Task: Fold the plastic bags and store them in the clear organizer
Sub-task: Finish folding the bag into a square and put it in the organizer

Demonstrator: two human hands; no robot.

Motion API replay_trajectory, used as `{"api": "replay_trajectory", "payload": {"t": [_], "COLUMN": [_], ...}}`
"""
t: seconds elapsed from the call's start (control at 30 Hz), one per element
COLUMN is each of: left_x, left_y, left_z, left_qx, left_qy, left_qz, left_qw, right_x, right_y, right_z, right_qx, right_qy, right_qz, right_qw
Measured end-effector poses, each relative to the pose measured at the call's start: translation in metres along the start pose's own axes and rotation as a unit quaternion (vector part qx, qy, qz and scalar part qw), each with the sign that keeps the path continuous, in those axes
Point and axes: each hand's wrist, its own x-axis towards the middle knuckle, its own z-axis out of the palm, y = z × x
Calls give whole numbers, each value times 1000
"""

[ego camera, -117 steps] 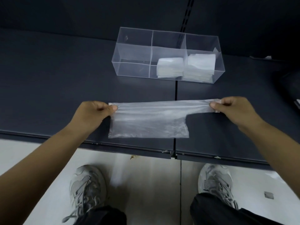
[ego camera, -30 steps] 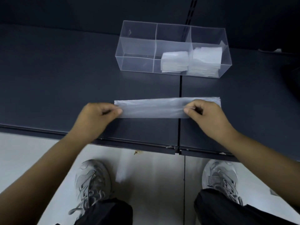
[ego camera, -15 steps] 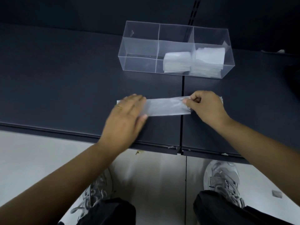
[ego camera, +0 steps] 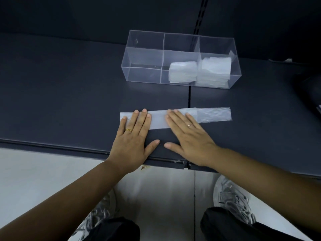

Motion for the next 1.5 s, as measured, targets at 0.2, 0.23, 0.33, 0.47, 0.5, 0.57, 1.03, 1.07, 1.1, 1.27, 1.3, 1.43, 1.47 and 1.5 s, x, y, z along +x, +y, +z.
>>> {"api": "replay_trajectory", "payload": {"t": [0.2,0.23,0.33,0.47,0.5,0.57,1.03,1.07,1.1,1.27,1.3,1.43,1.47,1.5], "left_x": [1,1,1,1,1,2,28,28,27,4,-2,-12,-12,-11], "left_y": [-1,-1,-1,-1,-1,-2,-35,-26,-11,90,105,124,123,121], "left_z": [3,3,2,3,3,2,-16,-19,-21,-23,-23,-39,-44,-51], "left_qx": [-1,-4,-8,-9,-11,-9,-15,-34,-55,-177,-210,-425,-485,-541], "left_qy": [7,9,13,17,17,15,5,4,4,-2,8,61,49,24], "left_qz": [-2,-2,0,1,3,10,138,149,165,215,202,64,27,2], "left_qw": [1000,1000,1000,1000,1000,1000,990,988,985,960,957,901,873,841], "right_x": [-41,-46,-55,-47,-41,-32,-70,-77,-84,-112,-114,-111,-105,-99], "right_y": [69,77,89,99,104,114,89,83,77,49,43,30,33,39], "right_z": [2,1,0,-4,-7,-11,-38,-41,-45,-71,-76,-98,-101,-102], "right_qx": [3,8,61,180,183,173,556,578,593,663,675,686,671,653], "right_qy": [-22,-23,14,191,205,189,101,81,61,-20,-38,-60,-27,21], "right_qz": [110,125,151,219,241,261,299,306,312,294,277,179,167,163], "right_qw": [994,992,987,940,931,931,769,752,740,688,683,702,721,740]}}
